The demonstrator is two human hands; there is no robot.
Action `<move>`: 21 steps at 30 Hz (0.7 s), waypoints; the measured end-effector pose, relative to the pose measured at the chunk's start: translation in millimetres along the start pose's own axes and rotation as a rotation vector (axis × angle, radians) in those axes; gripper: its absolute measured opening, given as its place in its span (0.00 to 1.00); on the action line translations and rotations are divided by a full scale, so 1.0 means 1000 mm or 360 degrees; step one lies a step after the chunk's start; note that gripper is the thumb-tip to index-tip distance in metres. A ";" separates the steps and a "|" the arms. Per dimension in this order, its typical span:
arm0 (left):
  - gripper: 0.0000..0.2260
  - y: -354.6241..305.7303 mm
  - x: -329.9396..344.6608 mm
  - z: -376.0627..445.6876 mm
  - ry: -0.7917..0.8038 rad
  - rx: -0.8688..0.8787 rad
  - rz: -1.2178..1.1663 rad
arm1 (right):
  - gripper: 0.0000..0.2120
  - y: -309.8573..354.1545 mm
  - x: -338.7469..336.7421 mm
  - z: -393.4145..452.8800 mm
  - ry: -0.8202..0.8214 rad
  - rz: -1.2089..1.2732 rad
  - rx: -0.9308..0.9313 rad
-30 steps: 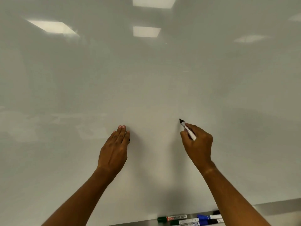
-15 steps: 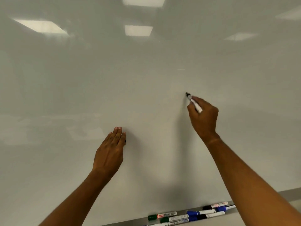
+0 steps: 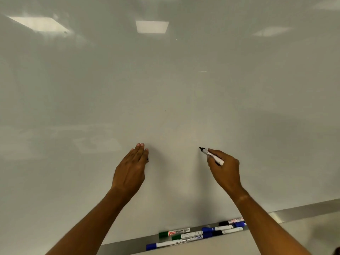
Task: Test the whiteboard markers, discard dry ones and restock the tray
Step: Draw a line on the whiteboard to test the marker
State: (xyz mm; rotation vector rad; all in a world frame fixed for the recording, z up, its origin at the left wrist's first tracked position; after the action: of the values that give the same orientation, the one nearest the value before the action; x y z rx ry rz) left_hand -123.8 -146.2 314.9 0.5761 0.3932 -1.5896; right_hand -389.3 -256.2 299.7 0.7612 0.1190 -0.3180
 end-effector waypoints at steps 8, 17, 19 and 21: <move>0.18 -0.041 0.018 -0.021 0.0182 0.0026 -0.0384 | 0.10 -0.003 0.018 -0.048 0.0425 0.0485 0.0295; 0.10 -0.068 0.042 -0.050 0.0462 -0.0231 -0.0912 | 0.10 -0.019 0.018 -0.092 0.0781 0.0612 0.0468; 0.08 -0.075 0.047 -0.055 0.0498 -0.0232 -0.0925 | 0.10 -0.026 0.015 -0.098 0.0806 0.0580 0.0491; 0.08 -0.083 0.052 -0.059 0.0534 -0.0242 -0.0938 | 0.10 -0.031 0.012 -0.102 0.0829 0.0533 0.0498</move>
State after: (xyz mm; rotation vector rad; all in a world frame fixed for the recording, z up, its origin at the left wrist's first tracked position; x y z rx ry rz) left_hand -200.2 -146.2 229.6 0.6459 0.9987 -1.9994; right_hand -386.9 -209.7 202.9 1.1455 0.4344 0.1927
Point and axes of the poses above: each hand's wrist, its own z-axis towards the middle knuckle, its own x-axis out of the palm, y = z × x, the point moved 7 cm from there along z, towards the middle knuckle, and after that the axes turned 8 degrees about -z, right-handed, at the moved point
